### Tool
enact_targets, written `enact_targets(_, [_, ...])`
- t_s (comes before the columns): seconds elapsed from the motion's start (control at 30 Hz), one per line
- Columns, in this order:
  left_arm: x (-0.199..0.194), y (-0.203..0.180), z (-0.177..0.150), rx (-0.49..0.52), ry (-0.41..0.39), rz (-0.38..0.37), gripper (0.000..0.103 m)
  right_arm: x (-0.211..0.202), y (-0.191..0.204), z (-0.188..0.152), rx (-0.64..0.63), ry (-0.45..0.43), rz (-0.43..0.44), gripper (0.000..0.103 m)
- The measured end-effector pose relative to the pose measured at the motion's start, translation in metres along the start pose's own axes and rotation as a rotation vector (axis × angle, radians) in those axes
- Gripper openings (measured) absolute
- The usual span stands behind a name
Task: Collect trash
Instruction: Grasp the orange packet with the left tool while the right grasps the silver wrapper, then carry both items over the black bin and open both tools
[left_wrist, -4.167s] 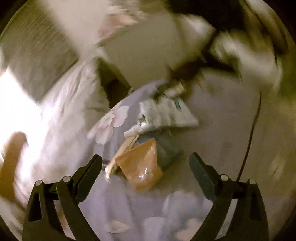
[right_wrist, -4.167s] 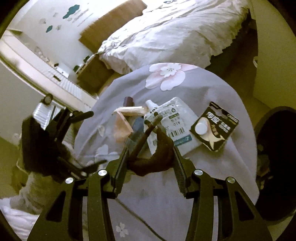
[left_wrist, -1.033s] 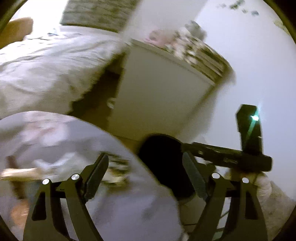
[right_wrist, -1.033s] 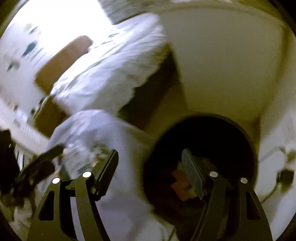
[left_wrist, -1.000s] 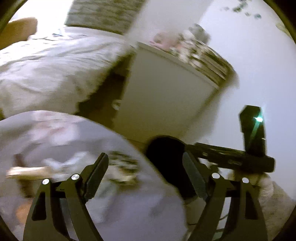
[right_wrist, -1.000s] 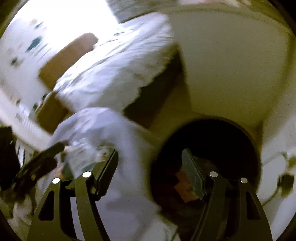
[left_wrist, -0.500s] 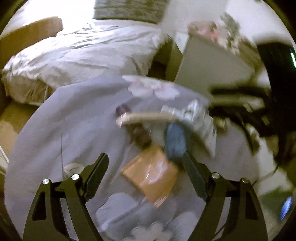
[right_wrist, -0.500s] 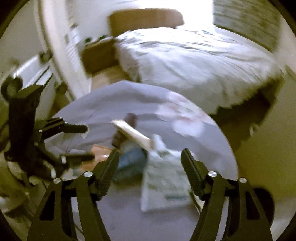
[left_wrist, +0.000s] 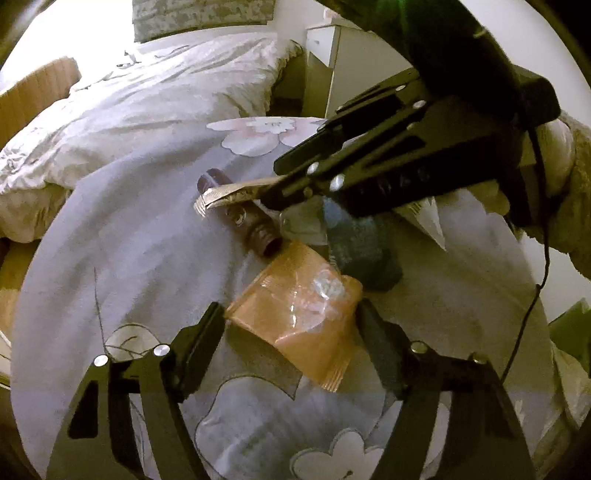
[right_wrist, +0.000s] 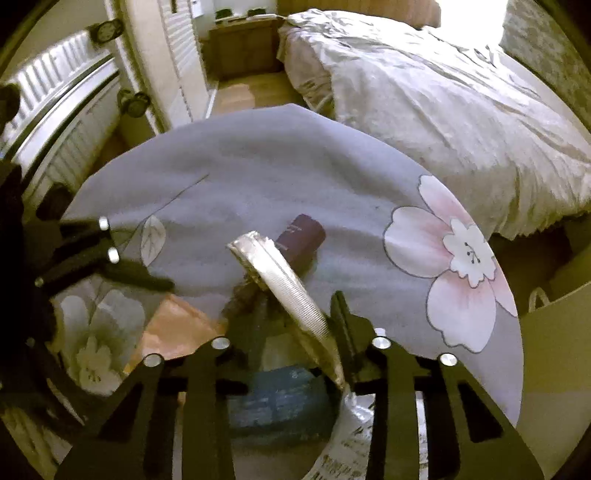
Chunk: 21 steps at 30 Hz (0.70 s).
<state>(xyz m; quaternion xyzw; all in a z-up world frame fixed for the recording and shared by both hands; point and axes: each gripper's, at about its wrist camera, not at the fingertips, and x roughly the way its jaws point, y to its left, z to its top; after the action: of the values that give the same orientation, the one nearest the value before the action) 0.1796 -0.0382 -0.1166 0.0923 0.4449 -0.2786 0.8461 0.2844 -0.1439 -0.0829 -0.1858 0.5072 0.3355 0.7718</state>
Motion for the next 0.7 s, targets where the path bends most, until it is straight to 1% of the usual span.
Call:
enact_targets(0.1, [-0.001, 0.003, -0.001, -0.022, -0.008, -0.012, 0.058, -0.003, -0.004, -0.005, 0.038, -0.015, 0.010, 0.023])
enact_targets(0.13, [-0.001, 0.005, 0.000, -0.034, -0.012, -0.008, 0.052, -0.007, -0.007, -0.006, 0.053, -0.021, 0.016, 0.021])
enact_targets(0.2, [-0.005, 0.011, -0.001, -0.073, -0.025, -0.021, 0.047, -0.013, -0.012, -0.007, 0.088, -0.042, 0.034, 0.019])
enact_targets(0.27, [-0.012, 0.015, 0.000, -0.105, -0.053, -0.023, 0.032, -0.025, -0.016, -0.011, 0.131, -0.082, 0.056, 0.016])
enact_targets(0.33, [-0.020, 0.018, 0.001, -0.128, -0.075, -0.017, 0.029, -0.038, -0.021, -0.013, 0.169, -0.118, 0.079, 0.015])
enact_targets(0.53, [-0.034, 0.015, 0.001, -0.145, -0.100, 0.008, 0.028, -0.088, -0.042, -0.032, 0.320, -0.241, 0.164, 0.013])
enact_targets(0.7, [-0.051, 0.011, 0.009, -0.170, -0.138, -0.015, 0.027, -0.126, -0.062, -0.056, 0.420, -0.297, 0.201, 0.013])
